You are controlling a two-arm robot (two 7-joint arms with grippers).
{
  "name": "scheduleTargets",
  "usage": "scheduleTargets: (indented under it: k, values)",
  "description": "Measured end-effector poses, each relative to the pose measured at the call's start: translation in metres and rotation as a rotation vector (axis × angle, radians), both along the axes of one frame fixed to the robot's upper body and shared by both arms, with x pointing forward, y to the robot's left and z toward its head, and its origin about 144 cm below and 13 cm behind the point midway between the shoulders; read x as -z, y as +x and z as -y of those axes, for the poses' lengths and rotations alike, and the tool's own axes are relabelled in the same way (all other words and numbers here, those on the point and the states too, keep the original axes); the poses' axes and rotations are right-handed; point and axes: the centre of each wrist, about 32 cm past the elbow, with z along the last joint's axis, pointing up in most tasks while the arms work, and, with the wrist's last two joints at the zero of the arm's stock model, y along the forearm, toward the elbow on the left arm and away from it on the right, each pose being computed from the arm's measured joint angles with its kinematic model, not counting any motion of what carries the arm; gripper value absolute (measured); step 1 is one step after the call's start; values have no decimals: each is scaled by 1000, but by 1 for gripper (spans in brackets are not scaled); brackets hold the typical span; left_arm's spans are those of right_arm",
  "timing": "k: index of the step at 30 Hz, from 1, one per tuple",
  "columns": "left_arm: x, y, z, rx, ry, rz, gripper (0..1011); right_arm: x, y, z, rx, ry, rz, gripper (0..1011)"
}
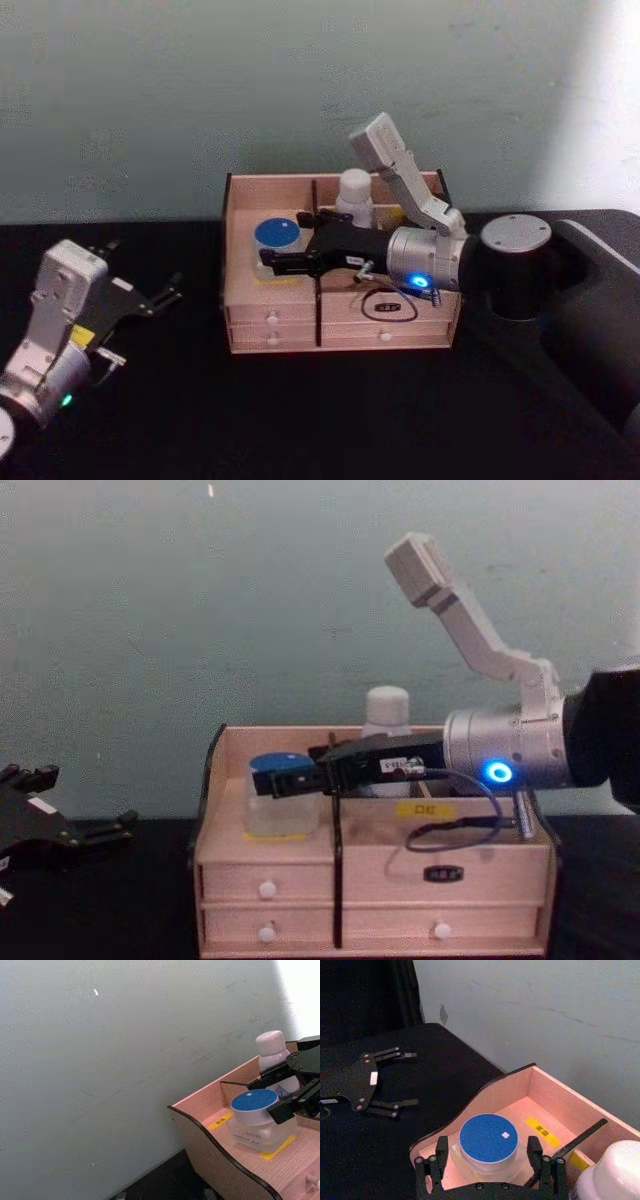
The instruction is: Pick up the facial cleanser and watermelon frost from the table and place them into the tiered storage box.
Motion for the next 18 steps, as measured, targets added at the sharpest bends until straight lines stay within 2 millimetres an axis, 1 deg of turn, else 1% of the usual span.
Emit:
scheduleTargets:
  k: [1, 12, 18]
  values:
    - [0, 0, 0, 0, 0, 0, 1001, 0, 0, 0, 0, 0, 0, 1002]
    - [0, 0, 0, 0, 0, 0, 1001, 0, 0, 1, -2, 6, 0, 1002]
    - [0, 0, 0, 0, 0, 0, 1001, -8, -5, 2, -9, 38, 25, 1002]
